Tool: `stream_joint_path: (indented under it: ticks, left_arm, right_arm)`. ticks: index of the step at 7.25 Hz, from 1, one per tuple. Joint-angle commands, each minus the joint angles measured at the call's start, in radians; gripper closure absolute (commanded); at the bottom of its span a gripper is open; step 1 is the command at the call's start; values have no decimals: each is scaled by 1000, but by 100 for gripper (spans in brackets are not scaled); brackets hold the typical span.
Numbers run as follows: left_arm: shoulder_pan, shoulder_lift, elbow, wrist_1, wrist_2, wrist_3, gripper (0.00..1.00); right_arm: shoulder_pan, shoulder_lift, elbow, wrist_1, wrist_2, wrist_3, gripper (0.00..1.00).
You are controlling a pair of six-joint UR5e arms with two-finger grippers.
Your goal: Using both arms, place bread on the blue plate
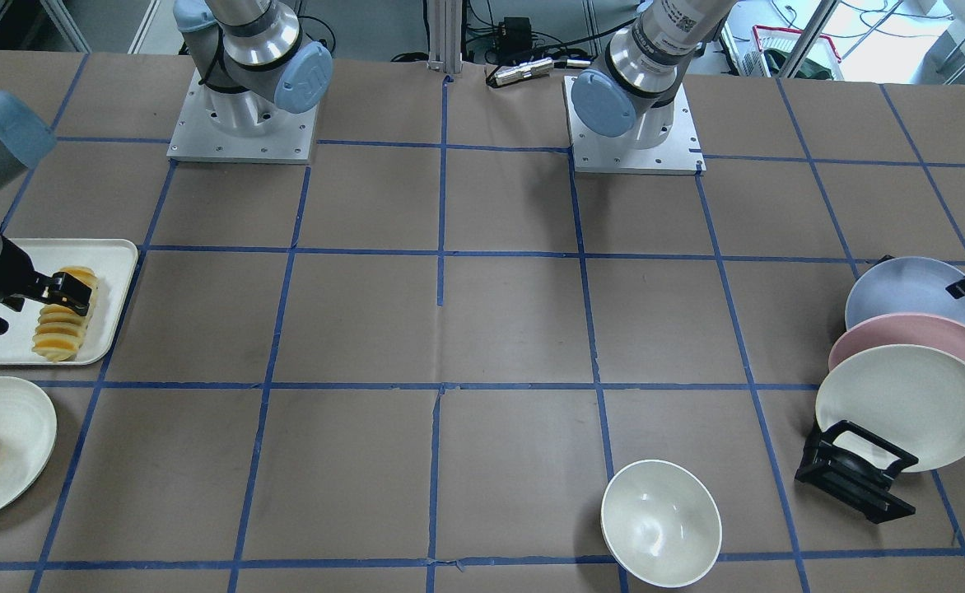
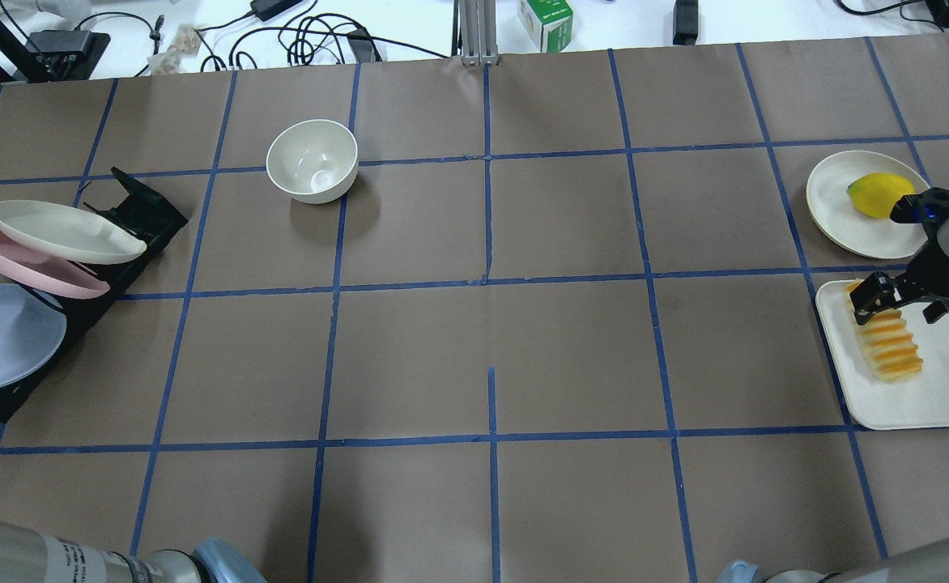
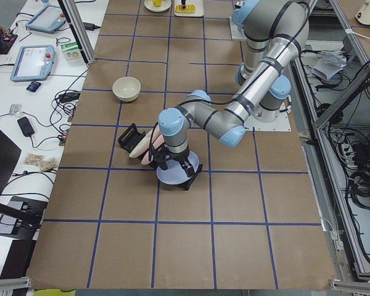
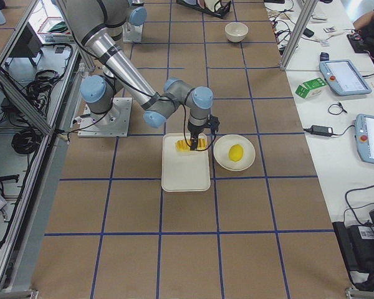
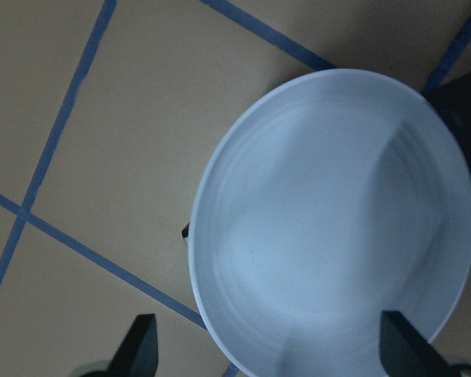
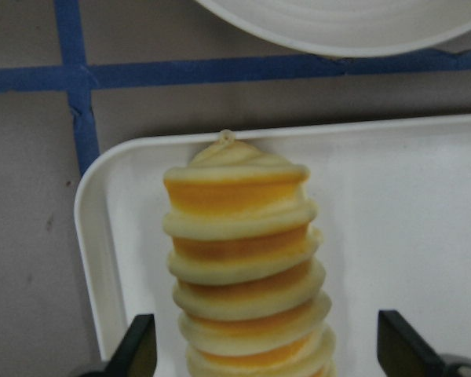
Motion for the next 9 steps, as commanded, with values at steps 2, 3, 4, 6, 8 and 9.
stream_joint_path:
  ticks: [2, 3, 4, 6, 8, 9]
  left_arm:
    - [55, -62, -5, 88, 24, 29, 3]
    - [53, -65, -3, 78, 24, 27, 56]
    - [53, -70, -5, 76, 23, 26, 56]
    - [50, -67, -3, 75, 22, 26, 57]
    - [46, -61, 1, 75, 23, 18, 100]
    - [46, -61, 4, 75, 21, 18, 100]
  right_arm:
    - [0, 49, -5, -30, -1, 11, 36]
    - [0, 48, -3, -18, -6, 13, 78]
    - [0, 38, 0, -13, -4, 13, 100]
    - [1, -3, -37, 126, -3, 16, 100]
    - [14, -75, -151, 314, 6, 48, 100]
    - [29, -77, -223, 397, 10, 54, 100]
